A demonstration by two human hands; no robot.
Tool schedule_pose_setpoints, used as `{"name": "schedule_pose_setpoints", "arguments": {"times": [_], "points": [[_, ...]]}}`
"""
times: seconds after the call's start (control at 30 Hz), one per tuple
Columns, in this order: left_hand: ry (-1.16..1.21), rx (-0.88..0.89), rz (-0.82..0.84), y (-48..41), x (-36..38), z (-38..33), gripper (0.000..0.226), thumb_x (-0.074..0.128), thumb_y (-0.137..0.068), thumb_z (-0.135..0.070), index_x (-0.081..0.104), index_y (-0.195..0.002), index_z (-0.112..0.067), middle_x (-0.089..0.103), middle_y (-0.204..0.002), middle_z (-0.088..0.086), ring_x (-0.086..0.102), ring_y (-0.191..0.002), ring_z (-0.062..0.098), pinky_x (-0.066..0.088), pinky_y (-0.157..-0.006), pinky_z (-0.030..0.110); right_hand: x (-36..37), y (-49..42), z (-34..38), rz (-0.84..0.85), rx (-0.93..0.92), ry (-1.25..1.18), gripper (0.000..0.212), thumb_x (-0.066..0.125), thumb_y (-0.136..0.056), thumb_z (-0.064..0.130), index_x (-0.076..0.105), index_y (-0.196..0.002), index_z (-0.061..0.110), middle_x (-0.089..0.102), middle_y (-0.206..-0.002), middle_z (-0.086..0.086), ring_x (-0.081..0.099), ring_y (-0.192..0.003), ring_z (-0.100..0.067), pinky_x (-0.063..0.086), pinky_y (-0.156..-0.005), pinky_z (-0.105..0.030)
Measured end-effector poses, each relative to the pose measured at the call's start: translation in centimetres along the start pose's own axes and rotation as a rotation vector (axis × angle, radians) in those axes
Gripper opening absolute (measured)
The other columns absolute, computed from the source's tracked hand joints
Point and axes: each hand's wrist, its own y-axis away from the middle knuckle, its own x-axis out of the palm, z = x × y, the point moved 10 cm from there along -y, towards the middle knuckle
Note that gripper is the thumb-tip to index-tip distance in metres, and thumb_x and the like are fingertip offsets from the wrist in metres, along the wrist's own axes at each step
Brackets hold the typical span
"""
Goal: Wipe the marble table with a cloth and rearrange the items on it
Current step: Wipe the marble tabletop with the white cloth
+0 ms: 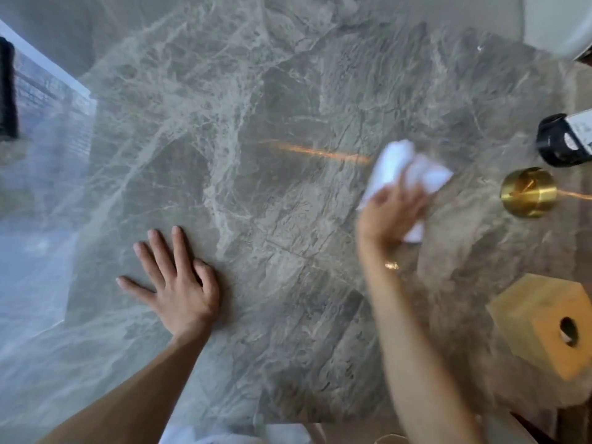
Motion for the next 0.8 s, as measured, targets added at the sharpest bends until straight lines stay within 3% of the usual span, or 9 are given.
{"name": "schedule_pose_setpoints", "arguments": {"times": [0.03,0.13,0.23,0.33,0.43,0.5,0.53,0.6,0.8], "points": [[-0.008,0.006,-0.005,0.0,-0.1,-0.1,0.066,0.027,-0.092,-0.036,0.006,-0.155,-0.037,0.001,-0.166,0.000,-0.005,-0.153,0.024,-0.001,-0.112,0.073,2.0,3.9,1.6,0.205,-0.116,-0.024,0.031,0.047,-0.094,0.020,0.065,-0.120,0.019,0.064,-0.130,-0.010,0.054,-0.132,-0.021,0.043,-0.105,-0.028],[-0.003,0.018,0.010,-0.1,-0.1,-0.2,0.066,0.028,-0.093,-0.034,0.005,-0.155,-0.036,0.001,-0.166,0.001,-0.004,-0.153,0.026,0.001,-0.110,0.075,2.1,24.4,8.0,0.740,-1.299,-0.219,0.035,0.053,-0.097,0.024,0.060,-0.131,0.027,0.060,-0.138,-0.004,0.048,-0.137,-0.016,0.043,-0.109,-0.039],[-0.002,0.020,0.000,0.2,-0.2,-0.3,0.067,0.029,-0.092,-0.034,0.006,-0.155,-0.037,0.002,-0.166,0.000,-0.003,-0.153,0.026,0.002,-0.111,0.076,-0.5,23.1,3.3,0.772,-1.835,-0.458,0.037,0.055,-0.097,0.034,0.063,-0.132,0.023,0.055,-0.144,-0.007,0.044,-0.140,-0.028,0.042,-0.109,-0.045],[0.000,0.004,0.002,0.0,-0.3,-0.3,0.067,0.029,-0.091,-0.034,0.007,-0.155,-0.037,0.002,-0.166,-0.001,-0.002,-0.154,0.024,0.002,-0.112,0.074,3.8,7.3,5.3,0.415,-1.537,-0.363,0.040,0.041,-0.102,0.037,0.052,-0.138,0.023,0.056,-0.141,-0.008,0.051,-0.132,-0.030,0.048,-0.103,-0.045],[-0.001,0.004,0.007,-0.1,-0.1,-0.2,0.067,0.029,-0.092,-0.033,0.006,-0.155,-0.038,0.001,-0.166,-0.002,-0.004,-0.154,0.022,0.001,-0.113,0.073,8.4,-6.5,7.7,0.289,-0.524,-0.262,0.040,0.043,-0.096,0.027,0.060,-0.132,0.024,0.058,-0.135,-0.010,0.052,-0.125,-0.032,0.045,-0.101,-0.045],[0.008,0.002,0.008,0.1,-0.1,-0.2,0.067,0.029,-0.092,-0.033,0.006,-0.155,-0.038,0.001,-0.166,-0.003,-0.005,-0.154,0.022,0.000,-0.113,0.073,8.4,-4.3,9.4,0.259,-0.124,-0.261,0.047,0.046,-0.088,0.024,0.060,-0.133,0.023,0.057,-0.137,-0.011,0.050,-0.131,-0.032,0.042,-0.106,-0.047],[0.006,0.006,0.006,0.1,-0.2,-0.3,0.066,0.028,-0.092,-0.033,0.006,-0.155,-0.038,0.000,-0.166,-0.003,-0.005,-0.154,0.022,0.001,-0.113,0.073,7.7,-0.7,11.5,0.264,-0.187,-0.299,0.047,0.048,-0.088,0.023,0.059,-0.134,0.020,0.056,-0.139,-0.013,0.049,-0.133,-0.034,0.043,-0.107,-0.049],[0.003,0.017,0.024,0.1,-0.3,-0.3,0.066,0.033,-0.095,-0.033,0.007,-0.155,-0.036,0.000,-0.166,-0.001,-0.005,-0.154,0.023,0.000,-0.112,0.073,4.9,11.1,14.6,0.388,-0.764,-0.338,0.043,0.043,-0.095,0.021,0.058,-0.135,0.024,0.055,-0.142,-0.009,0.049,-0.135,-0.034,0.042,-0.109,-0.050],[-0.005,0.018,0.022,0.2,-0.6,-0.5,0.065,0.031,-0.094,-0.032,0.010,-0.156,-0.032,0.003,-0.166,0.001,-0.003,-0.154,0.024,0.002,-0.113,0.073,-1.6,25.3,-1.0,0.891,-1.872,-0.372,0.046,0.036,-0.098,0.024,0.054,-0.140,0.029,0.040,-0.155,0.001,0.025,-0.150,-0.020,0.037,-0.112,-0.045]]}}
